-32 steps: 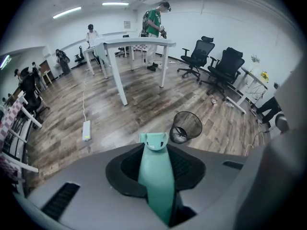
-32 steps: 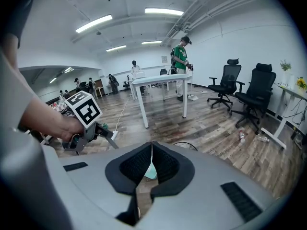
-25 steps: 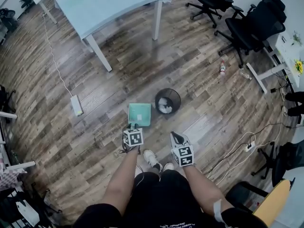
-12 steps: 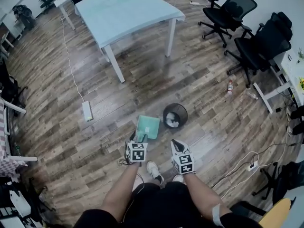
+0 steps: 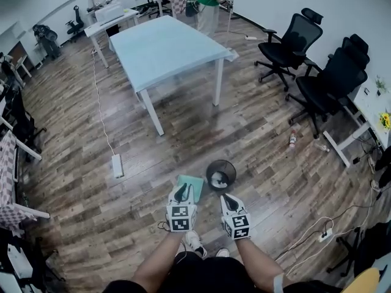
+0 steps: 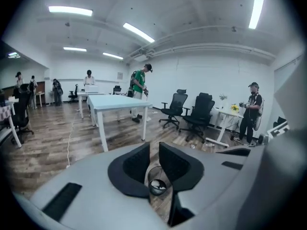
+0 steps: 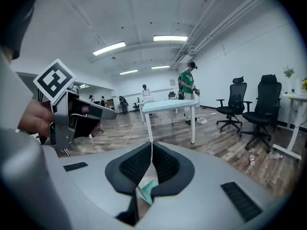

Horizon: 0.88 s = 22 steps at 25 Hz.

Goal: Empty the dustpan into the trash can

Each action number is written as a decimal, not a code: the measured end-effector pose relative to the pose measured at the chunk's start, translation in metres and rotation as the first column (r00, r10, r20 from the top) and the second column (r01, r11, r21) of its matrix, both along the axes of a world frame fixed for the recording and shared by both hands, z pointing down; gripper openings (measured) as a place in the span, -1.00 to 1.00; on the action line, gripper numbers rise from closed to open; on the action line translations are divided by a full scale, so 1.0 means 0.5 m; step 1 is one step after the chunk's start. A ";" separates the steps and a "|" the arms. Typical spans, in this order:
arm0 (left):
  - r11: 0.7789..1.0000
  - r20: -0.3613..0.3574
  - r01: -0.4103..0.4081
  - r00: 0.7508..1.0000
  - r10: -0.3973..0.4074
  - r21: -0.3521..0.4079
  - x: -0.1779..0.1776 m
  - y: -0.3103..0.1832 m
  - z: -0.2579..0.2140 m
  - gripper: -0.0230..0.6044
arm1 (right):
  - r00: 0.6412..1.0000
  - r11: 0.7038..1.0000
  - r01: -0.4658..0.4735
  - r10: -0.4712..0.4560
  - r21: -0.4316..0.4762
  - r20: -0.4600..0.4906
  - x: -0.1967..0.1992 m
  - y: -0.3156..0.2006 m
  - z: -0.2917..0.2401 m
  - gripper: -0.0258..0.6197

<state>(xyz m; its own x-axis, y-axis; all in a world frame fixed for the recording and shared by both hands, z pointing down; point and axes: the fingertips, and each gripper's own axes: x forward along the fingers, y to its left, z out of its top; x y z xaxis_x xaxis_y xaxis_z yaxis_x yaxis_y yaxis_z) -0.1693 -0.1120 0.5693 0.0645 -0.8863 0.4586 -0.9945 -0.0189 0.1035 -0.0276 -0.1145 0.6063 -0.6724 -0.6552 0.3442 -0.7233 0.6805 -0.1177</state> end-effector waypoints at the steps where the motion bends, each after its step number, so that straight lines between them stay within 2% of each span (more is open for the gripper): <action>1: 1.000 0.000 0.009 1.000 -0.009 0.019 0.010 0.006 -0.019 -0.72 | 1.000 1.000 -0.001 0.001 0.015 0.011 0.010 0.003 -0.019 -0.84; 3: 0.998 -0.010 0.024 1.000 -0.023 0.050 0.029 0.019 -0.048 -0.85 | 0.999 0.999 -0.010 0.009 0.046 0.035 0.032 0.006 -0.055 -0.84; 9: 0.994 -0.060 0.018 0.998 -0.011 0.105 0.108 0.047 -0.099 -0.85 | 0.993 0.992 -0.063 0.052 0.105 0.101 0.102 0.000 -0.129 -0.84; 13: 0.989 -0.119 -0.049 0.991 0.066 0.141 0.173 0.060 -0.125 -0.85 | 0.993 0.987 -0.078 0.064 0.139 0.104 0.136 0.006 -0.167 -0.84; 16: 0.982 -0.117 -0.105 0.985 0.125 0.160 0.211 0.069 -0.140 -0.85 | 0.992 0.979 -0.088 0.069 0.182 0.106 0.154 0.013 -0.209 -0.85; 19: 0.977 -0.107 -0.130 0.983 0.149 0.168 0.232 0.076 -0.150 -0.85 | 0.992 0.969 -0.082 0.056 0.233 0.116 0.164 0.023 -0.252 -0.85; 22: 0.964 -0.117 -0.171 0.973 0.198 0.205 0.260 0.087 -0.168 -0.85 | 0.993 0.954 -0.073 0.041 0.292 0.113 0.173 0.038 -0.291 -0.85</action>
